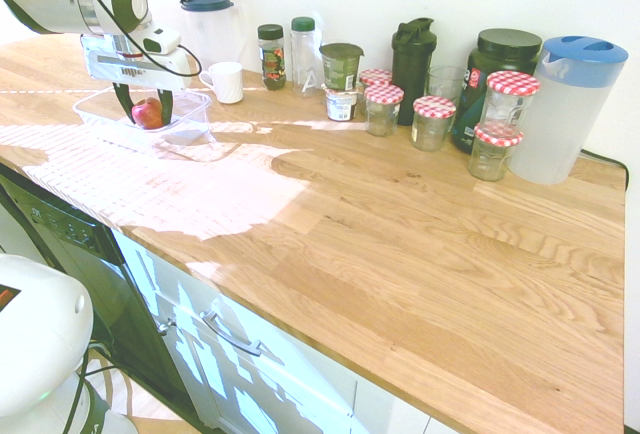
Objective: Put the apple into the container
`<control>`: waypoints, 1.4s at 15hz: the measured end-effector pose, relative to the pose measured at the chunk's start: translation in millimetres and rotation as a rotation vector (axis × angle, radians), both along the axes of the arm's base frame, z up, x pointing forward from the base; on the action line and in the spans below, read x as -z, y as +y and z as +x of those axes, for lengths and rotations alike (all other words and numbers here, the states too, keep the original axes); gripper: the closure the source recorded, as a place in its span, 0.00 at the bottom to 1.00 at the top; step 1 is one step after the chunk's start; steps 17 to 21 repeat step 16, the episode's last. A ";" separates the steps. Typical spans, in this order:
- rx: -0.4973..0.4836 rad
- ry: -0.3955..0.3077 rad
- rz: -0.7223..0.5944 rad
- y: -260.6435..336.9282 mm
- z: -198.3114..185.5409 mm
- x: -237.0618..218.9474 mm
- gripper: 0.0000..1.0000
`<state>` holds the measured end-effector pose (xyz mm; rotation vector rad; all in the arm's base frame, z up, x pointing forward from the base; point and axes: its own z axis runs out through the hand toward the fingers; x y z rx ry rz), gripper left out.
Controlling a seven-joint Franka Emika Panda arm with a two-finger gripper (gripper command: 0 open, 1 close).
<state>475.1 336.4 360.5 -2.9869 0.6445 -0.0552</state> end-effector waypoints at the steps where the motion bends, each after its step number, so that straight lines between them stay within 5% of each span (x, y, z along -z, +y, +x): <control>1: -0.001 -0.004 -0.003 -0.5 1.5 -0.6 0.00; 7: 0.003 -0.024 0.002 1.2 13.5 -12.1 0.00; 10: 0.022 0.017 -0.048 -9.1 15.6 -61.5 0.00; 13: 0.129 0.017 -0.067 -65.1 31.1 -148.0 0.00; 16: 0.254 0.046 -0.070 -185.3 54.6 -171.3 0.00; 21: 0.254 0.046 -0.070 -185.3 54.6 -171.3 0.00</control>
